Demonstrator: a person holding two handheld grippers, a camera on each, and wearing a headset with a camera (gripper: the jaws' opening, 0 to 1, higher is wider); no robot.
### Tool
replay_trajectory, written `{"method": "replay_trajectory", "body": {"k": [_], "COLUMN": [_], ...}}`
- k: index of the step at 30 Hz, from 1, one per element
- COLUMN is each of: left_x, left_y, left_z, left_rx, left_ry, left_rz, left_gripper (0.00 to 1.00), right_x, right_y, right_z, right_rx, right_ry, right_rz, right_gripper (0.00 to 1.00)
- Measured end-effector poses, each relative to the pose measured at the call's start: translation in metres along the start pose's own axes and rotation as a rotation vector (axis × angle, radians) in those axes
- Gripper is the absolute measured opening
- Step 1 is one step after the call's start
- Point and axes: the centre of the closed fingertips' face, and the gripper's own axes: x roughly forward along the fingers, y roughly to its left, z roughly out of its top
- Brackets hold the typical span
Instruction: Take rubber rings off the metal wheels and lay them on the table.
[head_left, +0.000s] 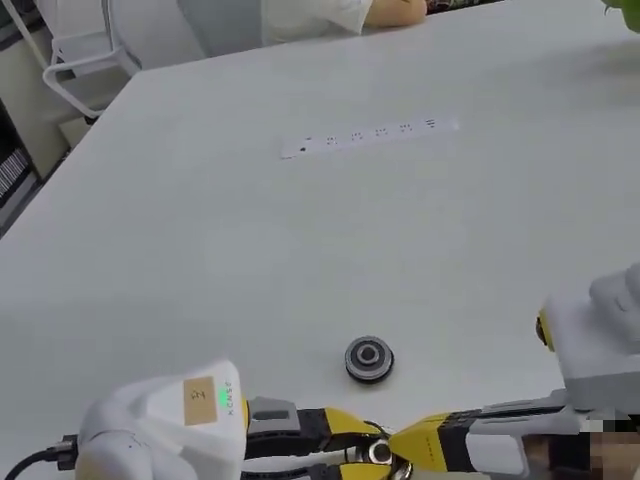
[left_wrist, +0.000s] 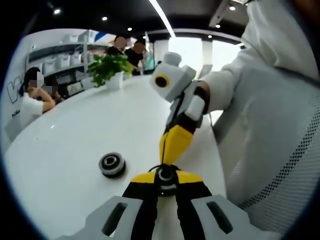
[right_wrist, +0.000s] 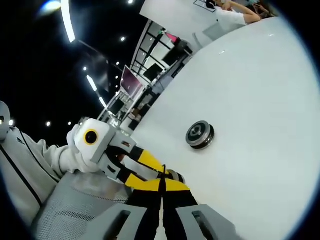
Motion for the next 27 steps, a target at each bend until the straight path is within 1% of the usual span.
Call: {"method": "replay_trajectory", "body": {"k": [2, 5, 7, 9, 10, 12, 14, 15, 18, 20, 22, 23, 25, 27], "left_x": [0.0, 0.0, 0.0, 0.0, 0.0, -0.001, -0.002, -0.003, -0.005, -0.008, -0.012, -0.014, -0.02, -0.027], "left_y": [0.0, 0.0, -0.003, -0.004, -0.005, -0.006, -0.006, -0.007, -0.009, -0.012, -0.012, -0.012, -0.012, -0.011], "left_z": [0.0, 0.0, 0.0, 0.0, 0.001, 0.006, 0.012, 0.014, 0.018, 0.022, 0.024, 0.025, 0.03, 0.038], "left_rx": [0.0, -0.018, 0.008, 0.016, 0.011, 0.015, 0.038, 0.044, 0.042, 0.066, 0.094, 0.095, 0.109, 0.109], "left_ry": [0.01, 0.022, 0.036, 0.049, 0.053, 0.051, 0.04, 0.041, 0.049, 0.043, 0.057, 0.057, 0.043, 0.035], "left_rz": [0.001, -0.003, -0.008, -0.012, -0.012, -0.017, -0.016, -0.017, -0.026, -0.032, -0.037, -0.034, -0.037, -0.035], "left_gripper": [0.13, 0.14, 0.15, 0.17, 0.18, 0.21, 0.24, 0.24, 0.27, 0.31, 0.31, 0.31, 0.35, 0.42], "right_x": [-0.001, -0.002, -0.002, -0.003, -0.004, -0.007, -0.011, -0.012, -0.016, -0.02, -0.025, -0.027, -0.032, -0.037], "right_y": [-0.003, -0.002, -0.002, -0.002, -0.001, 0.002, 0.004, 0.005, 0.005, 0.007, 0.009, 0.01, 0.012, 0.015], "right_z": [-0.001, -0.003, -0.005, -0.005, -0.004, -0.001, 0.004, 0.004, 0.006, 0.008, 0.011, 0.012, 0.015, 0.018], "right_rx": [-0.003, -0.009, -0.007, -0.016, -0.018, -0.024, -0.01, -0.012, -0.021, -0.024, -0.037, -0.044, -0.042, -0.048], "right_ry": [0.007, 0.018, 0.025, 0.03, 0.031, 0.023, 0.005, 0.003, 0.002, -0.007, -0.012, -0.018, -0.031, -0.037], "right_rz": [-0.013, -0.01, -0.012, -0.022, -0.023, -0.027, -0.026, -0.029, -0.056, -0.059, -0.072, -0.075, -0.077, -0.083], "right_gripper": [0.0, 0.0, 0.0, 0.0, 0.0, 0.0, 0.0, 0.0, 0.0, 0.0, 0.0, 0.0, 0.0, 0.0]}}
